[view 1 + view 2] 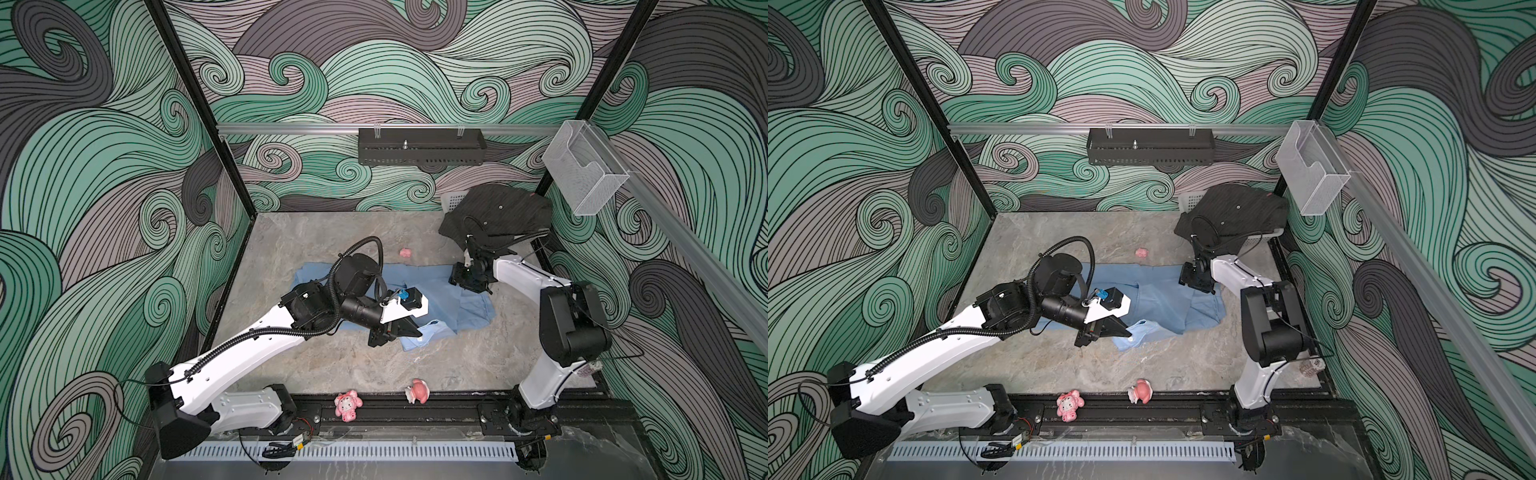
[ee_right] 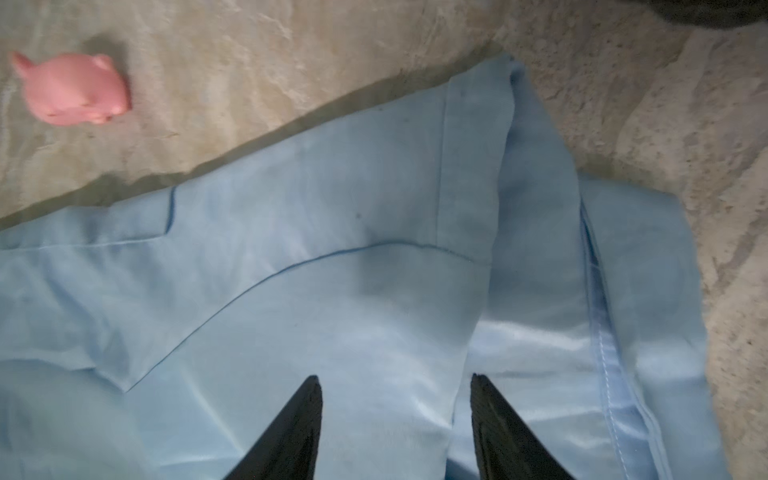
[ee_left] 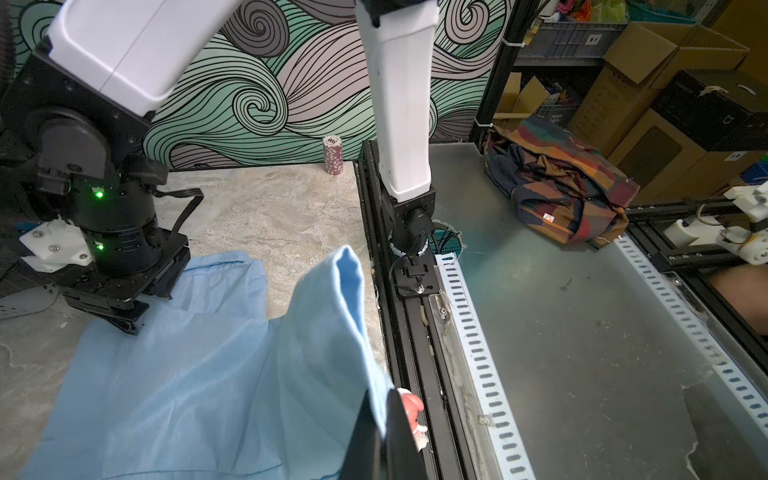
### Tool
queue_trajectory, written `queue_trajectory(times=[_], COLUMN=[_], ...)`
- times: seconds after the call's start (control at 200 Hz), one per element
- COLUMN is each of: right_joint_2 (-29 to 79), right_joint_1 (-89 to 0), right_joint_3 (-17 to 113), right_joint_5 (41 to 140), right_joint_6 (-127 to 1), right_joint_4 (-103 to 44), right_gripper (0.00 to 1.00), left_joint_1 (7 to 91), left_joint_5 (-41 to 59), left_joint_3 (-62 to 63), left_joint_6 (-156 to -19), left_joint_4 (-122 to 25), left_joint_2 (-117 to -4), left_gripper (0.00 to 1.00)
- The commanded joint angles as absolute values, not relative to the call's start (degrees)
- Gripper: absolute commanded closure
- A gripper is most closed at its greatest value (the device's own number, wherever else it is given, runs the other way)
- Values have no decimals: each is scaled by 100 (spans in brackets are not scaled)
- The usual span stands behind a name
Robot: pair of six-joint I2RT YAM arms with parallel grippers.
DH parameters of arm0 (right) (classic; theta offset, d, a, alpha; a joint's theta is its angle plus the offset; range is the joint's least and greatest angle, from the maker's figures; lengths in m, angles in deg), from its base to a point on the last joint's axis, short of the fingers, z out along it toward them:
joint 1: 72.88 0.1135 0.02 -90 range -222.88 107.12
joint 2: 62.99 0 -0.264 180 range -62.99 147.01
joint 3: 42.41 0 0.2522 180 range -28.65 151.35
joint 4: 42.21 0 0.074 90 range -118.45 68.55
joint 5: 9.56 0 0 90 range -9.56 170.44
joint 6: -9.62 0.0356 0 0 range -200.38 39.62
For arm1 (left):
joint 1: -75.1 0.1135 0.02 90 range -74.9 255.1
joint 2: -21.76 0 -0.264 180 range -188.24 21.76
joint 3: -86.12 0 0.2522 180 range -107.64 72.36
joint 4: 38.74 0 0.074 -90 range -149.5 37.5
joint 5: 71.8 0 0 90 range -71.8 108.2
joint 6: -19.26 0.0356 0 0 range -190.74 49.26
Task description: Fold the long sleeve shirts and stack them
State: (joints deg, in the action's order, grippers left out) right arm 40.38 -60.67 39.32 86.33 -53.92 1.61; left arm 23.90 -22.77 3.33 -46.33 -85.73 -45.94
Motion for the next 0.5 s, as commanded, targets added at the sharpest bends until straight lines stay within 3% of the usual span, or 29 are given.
queue_trajectory(times=[0.0, 0.125, 0.285, 0.495], right_joint_2=[4331, 4561, 4388, 4026], right_joint_1=[-6153, -6193, -6189, -6189], right_joint_3=[4150, 4313, 4523, 4948], right_joint_5=[8491, 8524, 8504, 8115], right_joint_6=[-5243, -5285, -5474, -5841], right_joint_4=[267, 210, 115, 448], right_gripper=[43, 51, 83, 89], left_joint_1=[2437, 2439, 2448, 2489], left_joint_5=[-2303, -2305, -2294, -2308], left_joint_3=[319, 354, 354, 354], left_joint_6=[-4692, -4700, -4692, -4657], left_joint_4=[-8491, -8500, -8511, -8486], left_joint_2=[-4398, -4354, -4328, -4341], left_gripper=[100, 100, 100, 100])
